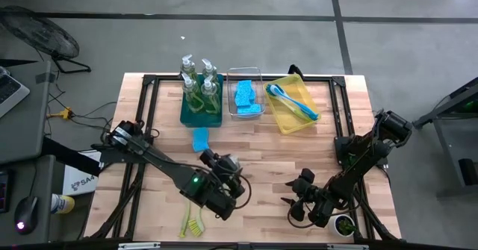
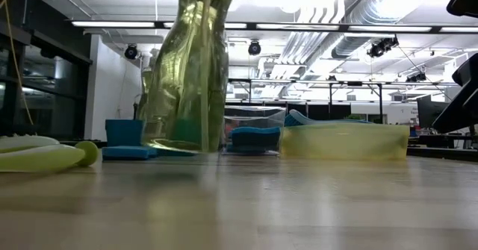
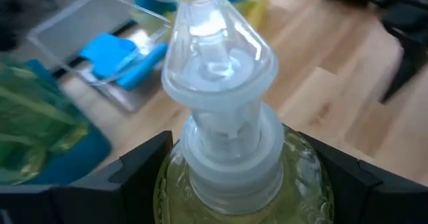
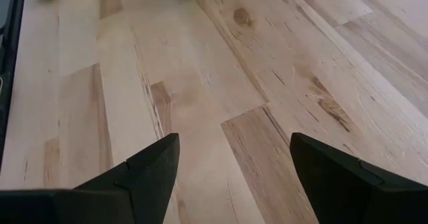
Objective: Pick & Place Kitchen Sink Supplies
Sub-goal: Put the dishwashing liquid into the blue bin
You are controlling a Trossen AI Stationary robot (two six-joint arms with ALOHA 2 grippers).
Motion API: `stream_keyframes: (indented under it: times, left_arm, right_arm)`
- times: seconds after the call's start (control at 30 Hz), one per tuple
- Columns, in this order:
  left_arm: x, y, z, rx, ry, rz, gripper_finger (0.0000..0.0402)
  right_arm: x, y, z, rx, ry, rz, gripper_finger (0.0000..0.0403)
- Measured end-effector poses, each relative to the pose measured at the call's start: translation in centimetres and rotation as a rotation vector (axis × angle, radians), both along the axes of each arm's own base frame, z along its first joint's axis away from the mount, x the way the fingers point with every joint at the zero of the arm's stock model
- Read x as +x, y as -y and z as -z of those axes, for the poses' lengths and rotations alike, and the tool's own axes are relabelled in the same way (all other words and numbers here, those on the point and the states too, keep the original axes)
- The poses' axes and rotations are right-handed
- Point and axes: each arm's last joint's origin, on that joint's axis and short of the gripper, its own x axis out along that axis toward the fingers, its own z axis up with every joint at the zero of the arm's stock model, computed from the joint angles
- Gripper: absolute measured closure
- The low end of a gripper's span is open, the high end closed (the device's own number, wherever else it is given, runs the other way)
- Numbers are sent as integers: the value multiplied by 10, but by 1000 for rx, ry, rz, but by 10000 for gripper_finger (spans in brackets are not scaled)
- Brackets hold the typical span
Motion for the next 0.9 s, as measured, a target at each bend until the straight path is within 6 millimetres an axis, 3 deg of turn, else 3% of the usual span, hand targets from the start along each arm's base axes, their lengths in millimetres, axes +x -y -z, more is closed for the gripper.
stream_keyframes:
  times: [0.33, 0.57, 0.9]
  left_arm:
    - [-21, -16, -11, 66, 114, -186, 123]
    - [-33, -31, -16, 87, 85, -263, 123]
    - [-28, -57, -18, 105, 76, -363, 123]
  right_arm:
    - [0, 0, 0, 4, 2, 3, 124]
    - [0, 0, 0, 8, 8, 8, 124]
    - [1, 0, -1, 4, 18, 17, 124]
